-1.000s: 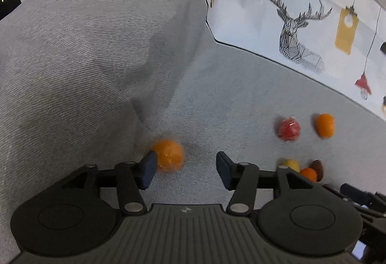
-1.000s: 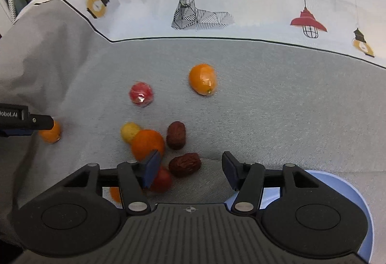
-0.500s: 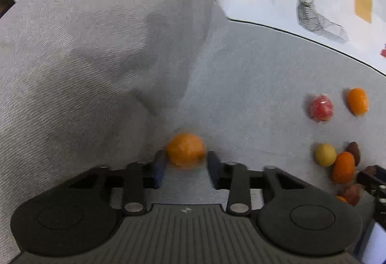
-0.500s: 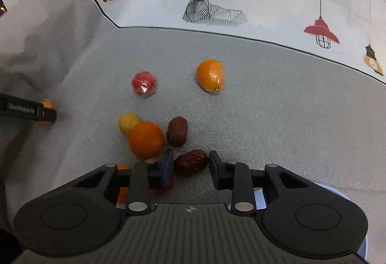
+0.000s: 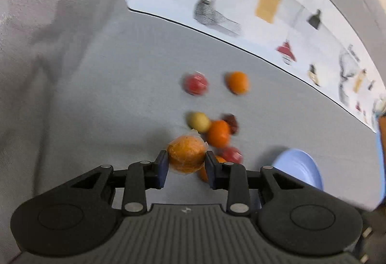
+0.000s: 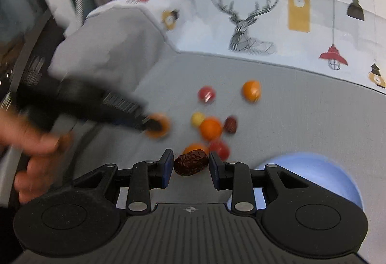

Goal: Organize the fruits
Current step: 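Carry the mandarin with the left tool while the right tool carries the date over the plate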

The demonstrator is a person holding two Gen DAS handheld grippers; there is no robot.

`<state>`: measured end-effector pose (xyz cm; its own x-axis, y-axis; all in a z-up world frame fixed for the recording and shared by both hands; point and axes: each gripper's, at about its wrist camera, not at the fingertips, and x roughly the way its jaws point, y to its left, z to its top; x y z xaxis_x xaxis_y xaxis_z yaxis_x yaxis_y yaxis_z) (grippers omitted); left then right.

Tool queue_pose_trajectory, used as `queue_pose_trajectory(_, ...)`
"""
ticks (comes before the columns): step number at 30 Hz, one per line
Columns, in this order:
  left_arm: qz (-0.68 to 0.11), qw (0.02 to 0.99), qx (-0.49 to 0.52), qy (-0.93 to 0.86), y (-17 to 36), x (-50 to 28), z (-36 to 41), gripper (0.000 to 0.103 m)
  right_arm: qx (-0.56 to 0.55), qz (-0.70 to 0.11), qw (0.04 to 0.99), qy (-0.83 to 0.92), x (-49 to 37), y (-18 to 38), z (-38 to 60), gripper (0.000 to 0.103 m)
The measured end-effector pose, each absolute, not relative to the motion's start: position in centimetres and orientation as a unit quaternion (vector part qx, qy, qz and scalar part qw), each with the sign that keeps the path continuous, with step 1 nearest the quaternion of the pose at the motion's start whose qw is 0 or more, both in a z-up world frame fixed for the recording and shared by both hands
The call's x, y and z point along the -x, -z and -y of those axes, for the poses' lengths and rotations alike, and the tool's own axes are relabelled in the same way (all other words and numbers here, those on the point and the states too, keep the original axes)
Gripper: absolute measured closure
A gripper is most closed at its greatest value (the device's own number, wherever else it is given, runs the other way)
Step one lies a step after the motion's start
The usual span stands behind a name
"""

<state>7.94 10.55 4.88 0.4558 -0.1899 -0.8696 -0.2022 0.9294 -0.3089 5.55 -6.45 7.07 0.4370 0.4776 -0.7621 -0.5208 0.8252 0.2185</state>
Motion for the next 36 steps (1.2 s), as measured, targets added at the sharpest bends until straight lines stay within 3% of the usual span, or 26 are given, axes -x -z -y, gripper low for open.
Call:
queue_pose_trajectory(11, -0.587, 0.783, 0.203, -0.040, -2.5, -7.0, -10.8, 0.067, 0.083, -0.498, 0.813, -0.291, -3.0, -0.1, 3.6, 0.069)
queue_pose_trajectory(31, -0.599, 0.786, 0.151, -0.018, -1.9, -7.9, -9.8, 0.063, 0.110, -0.487, 0.812, -0.303, -2.4, 0.2, 3.4, 0.069)
queue_pose_trajectory(36, -0.599, 0.787, 0.145, -0.018, -1.9, -8.0, -9.6, 0.063, 0.109, -0.484, 0.813, -0.306, -2.4, -0.2, 3.5, 0.074)
